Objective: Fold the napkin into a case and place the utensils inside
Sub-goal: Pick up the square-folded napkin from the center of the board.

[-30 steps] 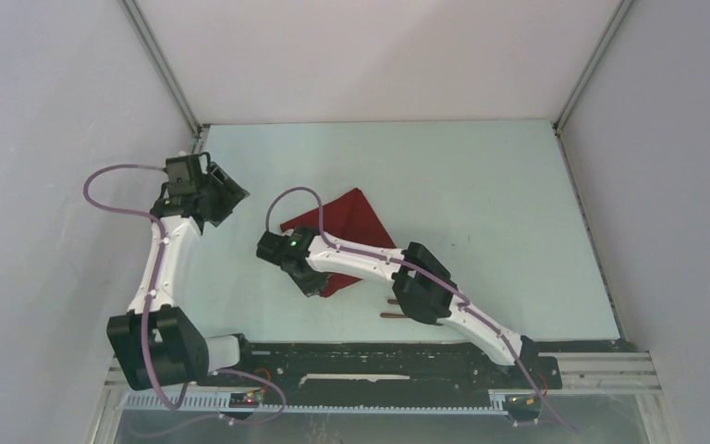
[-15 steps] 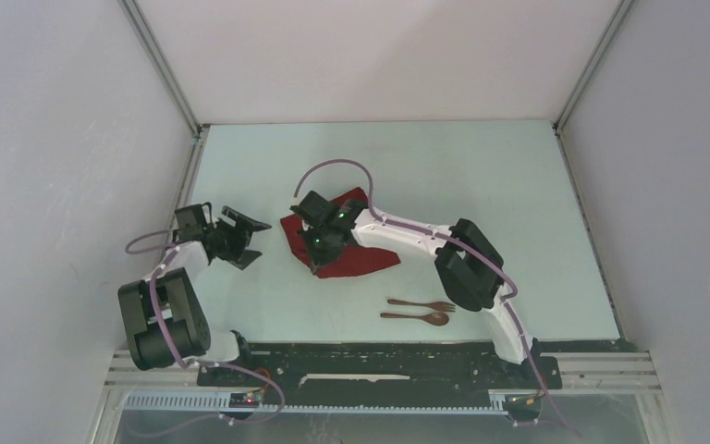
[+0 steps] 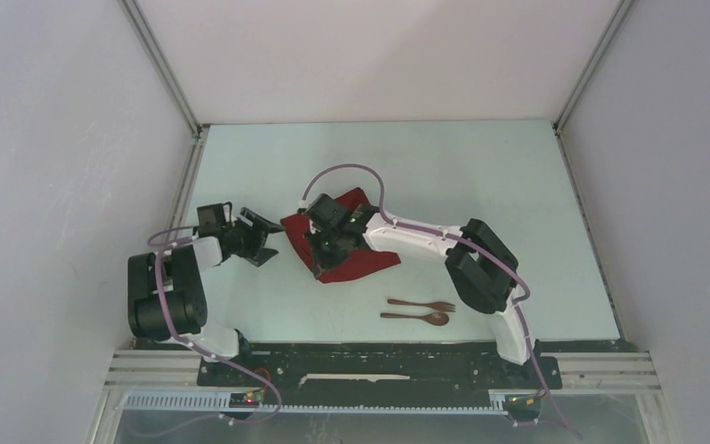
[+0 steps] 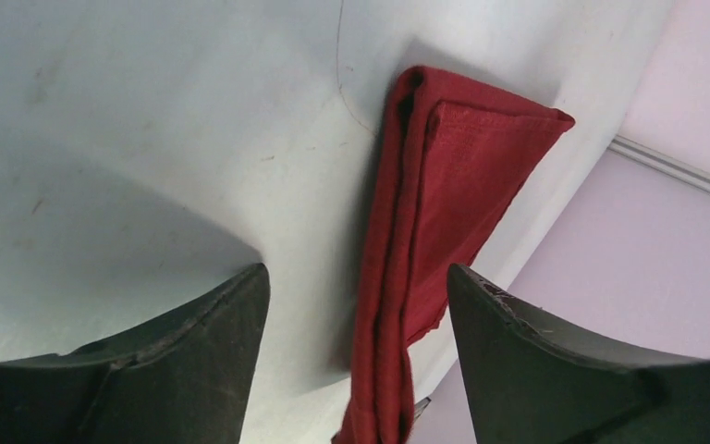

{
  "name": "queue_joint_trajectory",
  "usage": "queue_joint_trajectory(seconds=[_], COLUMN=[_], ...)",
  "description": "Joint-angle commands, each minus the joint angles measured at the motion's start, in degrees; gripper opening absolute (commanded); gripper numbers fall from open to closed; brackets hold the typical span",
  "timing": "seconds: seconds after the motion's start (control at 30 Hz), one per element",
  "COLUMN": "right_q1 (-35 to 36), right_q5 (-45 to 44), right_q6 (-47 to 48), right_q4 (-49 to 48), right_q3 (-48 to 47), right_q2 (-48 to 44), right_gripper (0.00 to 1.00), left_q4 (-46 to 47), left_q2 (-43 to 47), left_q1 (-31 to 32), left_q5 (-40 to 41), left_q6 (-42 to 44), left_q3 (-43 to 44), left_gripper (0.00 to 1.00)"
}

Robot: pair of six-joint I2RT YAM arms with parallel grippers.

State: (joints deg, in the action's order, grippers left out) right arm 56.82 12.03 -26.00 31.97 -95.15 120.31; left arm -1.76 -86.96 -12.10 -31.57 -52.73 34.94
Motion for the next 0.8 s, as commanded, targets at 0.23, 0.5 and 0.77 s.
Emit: queue_joint_trajectory(seconds=[0.23, 0.5, 0.77], right_q1=[-2.05, -2.48, -2.61], right_q5=[1.95, 2.55, 2.93], right_q6=[0.04, 0.3, 0.38], right_q4=[-4.09, -4.43, -4.57], right_q3=[2.62, 2.8, 2.83], right_q2=[-7.64, -7.31, -7.2], right_gripper=[0.0, 0.0, 0.0], left_q4=[9.21, 12.17, 15.52], left_q2=[-5.94, -8.56, -10.96], left_q1=[3.66, 3.57, 3.85], left_q5=[3.58, 3.76, 3.38], left_q6=[-4.36, -5.94, -7.92], left_q3=[4.08, 4.23, 3.93], left_gripper=[0.69, 0.6, 0.51])
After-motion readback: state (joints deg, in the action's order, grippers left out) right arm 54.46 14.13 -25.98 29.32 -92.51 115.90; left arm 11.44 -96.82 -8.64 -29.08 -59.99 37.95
